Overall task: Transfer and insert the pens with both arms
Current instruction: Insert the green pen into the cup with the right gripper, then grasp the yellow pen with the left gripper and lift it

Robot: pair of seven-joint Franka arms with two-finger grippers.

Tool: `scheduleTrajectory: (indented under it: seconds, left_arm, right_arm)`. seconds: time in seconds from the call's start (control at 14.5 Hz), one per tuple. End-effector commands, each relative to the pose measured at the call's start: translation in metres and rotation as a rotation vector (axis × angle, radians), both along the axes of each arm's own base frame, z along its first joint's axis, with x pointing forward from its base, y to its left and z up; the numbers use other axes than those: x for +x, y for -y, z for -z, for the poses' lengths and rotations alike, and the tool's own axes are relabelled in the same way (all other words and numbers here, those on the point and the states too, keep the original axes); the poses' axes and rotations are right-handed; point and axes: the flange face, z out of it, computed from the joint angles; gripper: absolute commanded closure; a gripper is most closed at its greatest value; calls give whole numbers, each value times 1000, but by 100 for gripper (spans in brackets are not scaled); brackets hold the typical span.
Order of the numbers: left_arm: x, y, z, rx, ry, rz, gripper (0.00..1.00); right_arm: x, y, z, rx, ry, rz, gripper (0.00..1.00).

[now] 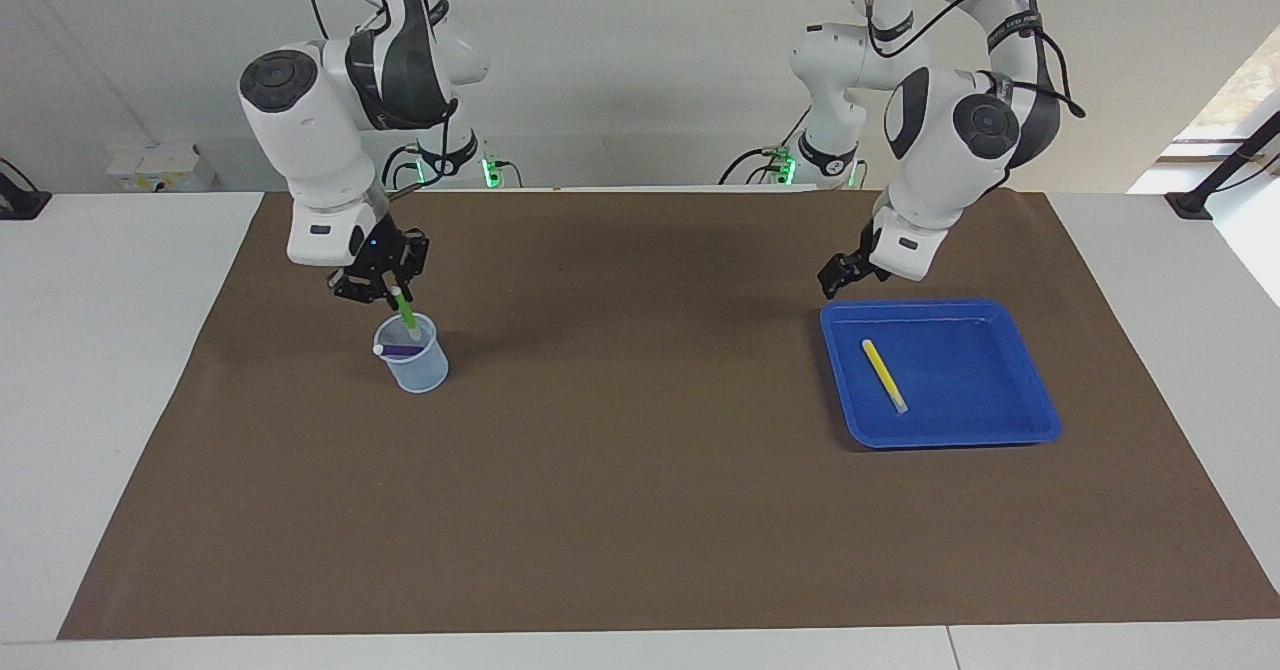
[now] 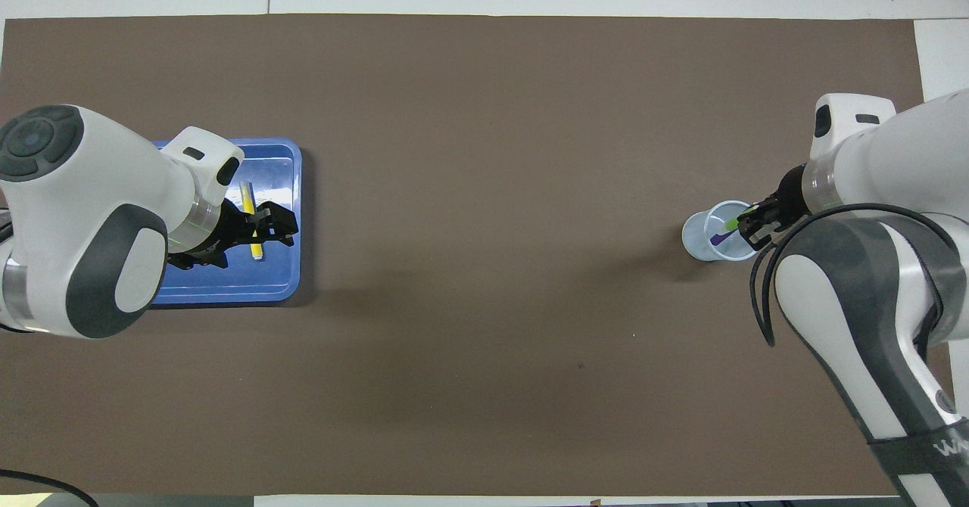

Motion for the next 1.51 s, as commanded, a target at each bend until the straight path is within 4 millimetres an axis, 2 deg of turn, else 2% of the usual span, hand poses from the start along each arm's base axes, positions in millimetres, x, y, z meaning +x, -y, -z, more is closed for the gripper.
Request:
scheduleTrajectory:
  seconds: [0.0, 0.07, 0.14, 0.21, 0.28, 0.34, 0.41, 0.62, 0.83, 0.96, 1.03, 1.1, 1.24, 1.38, 1.45]
  left_arm:
    - [20, -15, 30, 9, 49, 95, 0]
    - [26, -25, 38, 3, 59, 133, 0]
    - [33, -38, 47, -1, 72, 152, 0]
    - [40, -47, 57, -2, 87, 152, 0]
    - [44, -49, 70, -2, 98, 150, 0]
    - [48, -48, 83, -4, 106, 180, 0]
    - [52, -50, 97, -6, 112, 220, 0]
    - [61, -67, 119, -10, 108, 271, 0]
    - [63, -71, 124, -9, 108, 266, 1]
    - [66, -71, 128, -9, 121, 267, 11]
    - [66, -71, 128, -9, 122, 268, 20]
    - [66, -71, 129, -9, 121, 273, 30]
    - [66, -71, 130, -9, 121, 276, 46]
    - [66, -72, 130, -8, 121, 275, 65]
    - [66, -73, 130, -8, 120, 273, 78]
  right_arm:
    - [-11, 7, 15, -18, -8, -5, 100]
    - [-10, 7, 18, -17, 6, -5, 100]
    - [-12, 7, 21, -17, 8, -7, 91]
    - [-12, 7, 21, -18, 2, -8, 74]
    - [-13, 7, 21, -18, -3, -8, 46]
    - [-12, 8, 20, -16, -3, -6, 7]
    - [-11, 13, 14, -17, -6, 0, 0]
    - [-10, 10, -31, -2, -22, 18, 0]
    - [-20, -5, -100, 149, -55, 103, 0]
    - [-32, -15, -145, 203, -137, 278, 0]
    - [-36, -23, -170, 201, -138, 343, 0]
    - [-38, -27, -179, 186, -141, 360, 0]
    - [-39, -18, -177, 112, -125, 366, 0]
    - [-32, -7, -174, 39, -85, 380, 0]
    - [-26, 1, -168, -21, -79, 386, 0]
